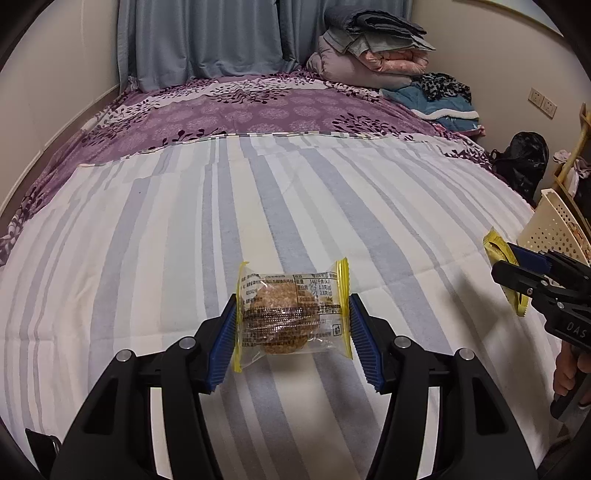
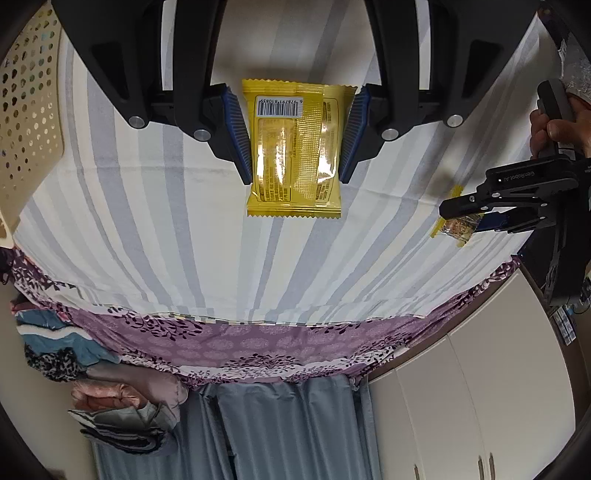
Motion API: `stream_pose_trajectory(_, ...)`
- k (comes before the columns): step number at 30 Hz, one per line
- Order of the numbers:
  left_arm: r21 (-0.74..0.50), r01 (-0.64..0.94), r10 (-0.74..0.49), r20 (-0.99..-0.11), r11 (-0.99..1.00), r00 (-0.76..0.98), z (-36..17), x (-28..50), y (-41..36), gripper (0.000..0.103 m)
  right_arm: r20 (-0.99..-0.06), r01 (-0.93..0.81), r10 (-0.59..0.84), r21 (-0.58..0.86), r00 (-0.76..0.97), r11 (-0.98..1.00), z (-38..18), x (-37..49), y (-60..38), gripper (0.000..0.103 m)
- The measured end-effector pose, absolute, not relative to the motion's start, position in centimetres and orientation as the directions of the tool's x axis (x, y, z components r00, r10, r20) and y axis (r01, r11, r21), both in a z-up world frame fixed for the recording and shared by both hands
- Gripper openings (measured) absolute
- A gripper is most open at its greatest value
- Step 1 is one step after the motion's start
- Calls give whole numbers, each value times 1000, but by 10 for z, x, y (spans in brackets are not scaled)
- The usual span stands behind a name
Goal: Organize snacks
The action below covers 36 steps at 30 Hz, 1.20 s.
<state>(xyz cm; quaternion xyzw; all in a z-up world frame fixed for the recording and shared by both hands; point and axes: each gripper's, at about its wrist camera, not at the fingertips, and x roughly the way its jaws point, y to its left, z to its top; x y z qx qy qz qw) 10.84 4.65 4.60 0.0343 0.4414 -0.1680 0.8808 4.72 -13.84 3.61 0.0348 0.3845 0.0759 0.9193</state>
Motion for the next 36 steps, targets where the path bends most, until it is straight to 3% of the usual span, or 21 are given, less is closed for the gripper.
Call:
stream_pose_trajectory(19, -30, 396, -279, -760, 918, 587, 71, 67, 6, 59, -629, -52, 169, 200, 759, 978, 55, -13, -179, 47)
stream_pose_trajectory(23, -20, 358, -239, -779, 934, 580, 56, 71, 17, 81, -631, -35, 165, 214, 758, 976, 50, -20, -186, 47)
stream_pose_trajectory(26, -40, 351, -242, -796, 936, 555, 41, 78, 29, 88, -641, -24, 170, 231, 749, 973, 43, -23, -188, 47)
stream_pose_trajectory(36, -50, 332, -223, -831, 942, 509, 7, 110, 44, 88, -658, -26, 180, 237, 732, 971, 36, -18, -181, 47)
